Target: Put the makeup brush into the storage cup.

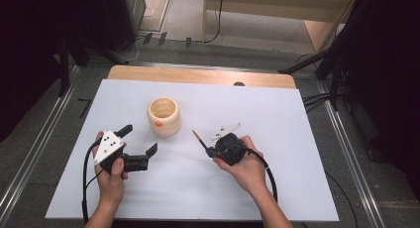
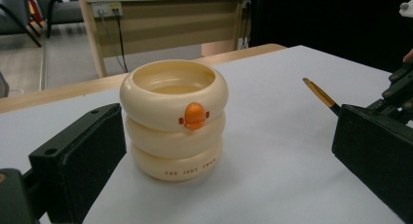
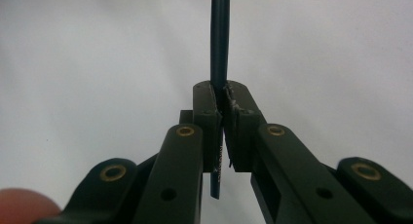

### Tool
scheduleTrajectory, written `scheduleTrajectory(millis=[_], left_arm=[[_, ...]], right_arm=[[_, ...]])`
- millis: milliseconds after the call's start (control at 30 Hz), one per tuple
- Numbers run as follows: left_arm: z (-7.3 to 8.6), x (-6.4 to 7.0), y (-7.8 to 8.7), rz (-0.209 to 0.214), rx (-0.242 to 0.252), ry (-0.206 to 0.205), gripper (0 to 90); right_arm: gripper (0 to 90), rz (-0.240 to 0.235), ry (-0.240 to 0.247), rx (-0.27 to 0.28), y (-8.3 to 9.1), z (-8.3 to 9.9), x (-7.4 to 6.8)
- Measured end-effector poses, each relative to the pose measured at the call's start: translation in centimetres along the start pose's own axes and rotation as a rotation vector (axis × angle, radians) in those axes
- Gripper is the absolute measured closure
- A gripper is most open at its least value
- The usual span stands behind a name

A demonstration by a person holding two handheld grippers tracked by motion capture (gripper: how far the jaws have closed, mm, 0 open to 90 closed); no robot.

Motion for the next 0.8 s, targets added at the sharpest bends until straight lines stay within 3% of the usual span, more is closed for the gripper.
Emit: scheduleTrajectory(millis=[500, 800], left_arm=[[-1.5, 1.1, -0.2, 0.074, 0.027, 0.051, 0.0], [-1.5, 2.1, 0.1, 0.1, 0.019, 0.041, 0.0]], right_arm=[[85.8, -0.017, -0.017, 0.215, 0.7, 0.1, -0.7], [85.7, -0.024, -0.011, 0.323, 1.2, 0.1, -0.9]])
Point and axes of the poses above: each handheld gripper's, and its own axes: y roughly backward along the jaws, z roughly out of its underside, x roughly to its right, the point moved 8 cm from there along -y, roughly forward along the jaws, and after that the axes turned 11 degrees about -z, right-handed, at the moved point
